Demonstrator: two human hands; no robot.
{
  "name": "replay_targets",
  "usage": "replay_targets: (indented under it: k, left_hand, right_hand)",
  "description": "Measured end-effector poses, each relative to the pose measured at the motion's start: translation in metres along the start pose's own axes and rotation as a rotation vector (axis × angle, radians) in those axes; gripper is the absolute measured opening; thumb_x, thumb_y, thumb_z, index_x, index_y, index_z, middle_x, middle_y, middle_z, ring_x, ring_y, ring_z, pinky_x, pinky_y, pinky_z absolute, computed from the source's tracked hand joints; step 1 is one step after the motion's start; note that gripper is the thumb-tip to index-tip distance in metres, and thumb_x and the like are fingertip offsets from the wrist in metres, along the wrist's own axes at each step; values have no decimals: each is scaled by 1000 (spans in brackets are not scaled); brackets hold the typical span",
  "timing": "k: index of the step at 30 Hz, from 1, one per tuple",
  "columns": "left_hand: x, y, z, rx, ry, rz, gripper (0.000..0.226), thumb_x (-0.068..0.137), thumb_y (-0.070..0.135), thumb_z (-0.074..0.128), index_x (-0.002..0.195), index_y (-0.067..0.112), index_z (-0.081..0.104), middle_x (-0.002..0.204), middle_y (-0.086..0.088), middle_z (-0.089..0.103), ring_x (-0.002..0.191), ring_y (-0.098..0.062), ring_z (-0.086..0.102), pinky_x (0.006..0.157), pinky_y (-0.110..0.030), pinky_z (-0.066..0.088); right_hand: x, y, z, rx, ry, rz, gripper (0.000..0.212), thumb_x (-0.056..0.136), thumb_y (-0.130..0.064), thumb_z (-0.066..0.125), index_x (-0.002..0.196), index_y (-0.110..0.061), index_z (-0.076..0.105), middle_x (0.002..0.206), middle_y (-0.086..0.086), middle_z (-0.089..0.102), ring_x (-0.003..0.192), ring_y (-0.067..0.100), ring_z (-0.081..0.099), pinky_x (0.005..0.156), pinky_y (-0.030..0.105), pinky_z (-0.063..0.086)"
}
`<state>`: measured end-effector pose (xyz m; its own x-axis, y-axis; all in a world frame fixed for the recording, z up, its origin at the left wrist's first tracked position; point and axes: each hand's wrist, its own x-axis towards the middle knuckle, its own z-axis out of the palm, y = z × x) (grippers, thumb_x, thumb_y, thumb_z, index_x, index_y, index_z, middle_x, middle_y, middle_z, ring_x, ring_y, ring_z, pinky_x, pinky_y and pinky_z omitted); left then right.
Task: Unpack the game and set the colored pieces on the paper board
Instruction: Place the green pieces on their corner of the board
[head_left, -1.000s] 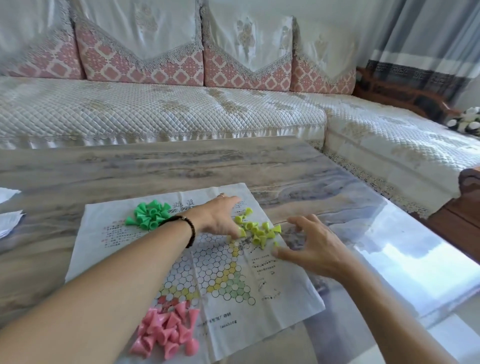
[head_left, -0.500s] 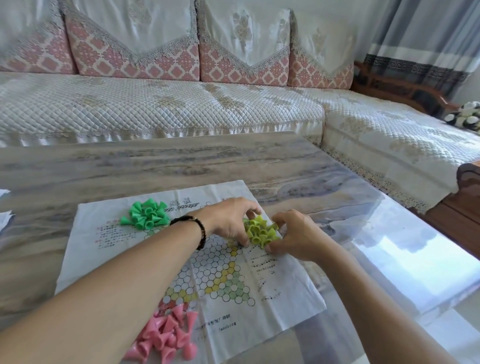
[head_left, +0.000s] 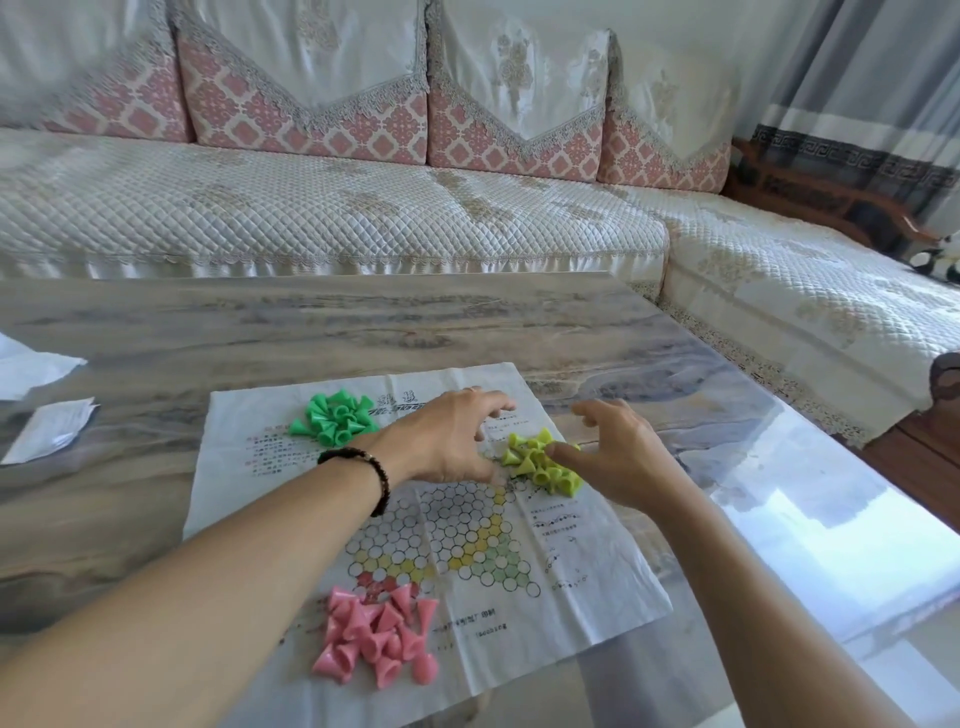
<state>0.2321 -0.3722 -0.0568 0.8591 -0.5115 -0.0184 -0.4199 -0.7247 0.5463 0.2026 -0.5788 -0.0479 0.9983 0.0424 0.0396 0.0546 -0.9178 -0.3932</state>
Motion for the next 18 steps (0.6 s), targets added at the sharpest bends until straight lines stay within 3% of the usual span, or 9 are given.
replay_targets:
  k: [3,6,9,13,18]
  left_hand:
    - [-44,-20,-1,85,218,20,64,87,46,62,143,25,38,134,4,49,116,-12,52,96,-31,46]
    - [-89,-55,-3,153,409,-44,54,89,50,43,136,22,47,129,3,52,116,-12,48,92,-35,49]
    - [-127,-92,-6,229,391,-149,63,86,53,29,135,19,50,134,2,51,126,-16,44,97,-35,43]
    - [-166,-127,-9,316,306,-141,68,87,51,22,137,14,51,141,-3,50,135,-22,41,112,-23,17]
    - [-184,-140,-9,326,197,-218,84,77,65,3,150,31,24,158,13,17,146,-8,7,117,-27,-1]
  right_hand:
    - [-2,-20,1,18,27,-48,61,85,-46,64,137,-17,46,129,4,52,117,20,50,95,34,41]
    - [-4,-46,9,57,36,-122,52,88,-42,62,132,-18,52,125,1,57,111,15,54,93,32,44]
    - [-4,-75,24,92,37,-181,45,89,-40,61,129,-19,56,120,-2,58,98,11,56,84,25,42]
    - [-1,-109,50,101,24,-261,33,91,-33,59,120,-19,62,112,-3,62,93,10,57,79,23,42]
    - [9,-139,83,61,44,-320,31,90,-20,60,121,-18,63,112,0,63,95,13,60,84,27,49]
